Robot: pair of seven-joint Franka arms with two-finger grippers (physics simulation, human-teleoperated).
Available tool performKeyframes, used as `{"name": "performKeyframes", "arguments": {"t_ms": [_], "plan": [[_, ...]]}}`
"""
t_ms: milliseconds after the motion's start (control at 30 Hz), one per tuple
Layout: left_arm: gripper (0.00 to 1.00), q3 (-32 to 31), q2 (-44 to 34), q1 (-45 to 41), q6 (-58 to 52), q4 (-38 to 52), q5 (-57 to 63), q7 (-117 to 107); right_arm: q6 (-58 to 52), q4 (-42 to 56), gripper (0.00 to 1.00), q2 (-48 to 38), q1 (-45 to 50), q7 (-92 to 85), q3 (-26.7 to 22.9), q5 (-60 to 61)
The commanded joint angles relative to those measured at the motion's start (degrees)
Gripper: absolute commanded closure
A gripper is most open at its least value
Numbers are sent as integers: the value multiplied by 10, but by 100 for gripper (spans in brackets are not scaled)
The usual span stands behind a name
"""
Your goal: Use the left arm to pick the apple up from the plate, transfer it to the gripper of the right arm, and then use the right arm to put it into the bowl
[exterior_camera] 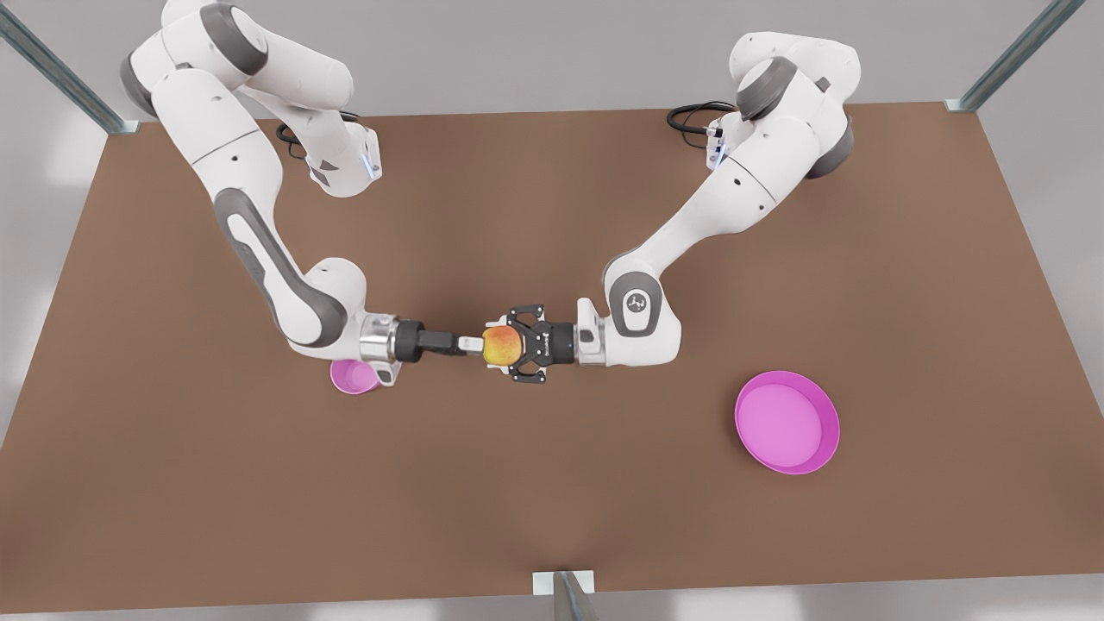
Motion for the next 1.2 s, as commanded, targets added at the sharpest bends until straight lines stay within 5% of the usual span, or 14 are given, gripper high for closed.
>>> {"name": "performKeyframes", "arguments": {"t_ms": [0, 567, 867, 1000, 1033, 1100, 1167], "plan": [[42, 0, -1, 0, -9, 0, 3, 150, -1, 0, 0, 3, 2, -157, 1, 0], [42, 1, 0, -6, -7, 0, 3, 150, 8, -2, 0, 3, 16, -189, 17, 1], [42, 2, 0, -6, -7, 0, 3, 150, 12, -1, 29, 3, 19, -196, 18, 3], [41, 2, 0, -6, -8, 0, 3, 150, 12, -1, 30, 2, 19, -195, 19, 3], [37, 1, 3, -6, -8, 0, 3, 150, 13, 0, 30, 2, 18, -194, 22, 3], [0, 1, 5, -6, -8, 0, 1, 146, 13, 3, 30, -1, 18, -189, 23, 4], [1, 1, 5, -6, -8, 0, 1, 145, 13, 3, 30, -2, 15, -188, 28, 4]]}}
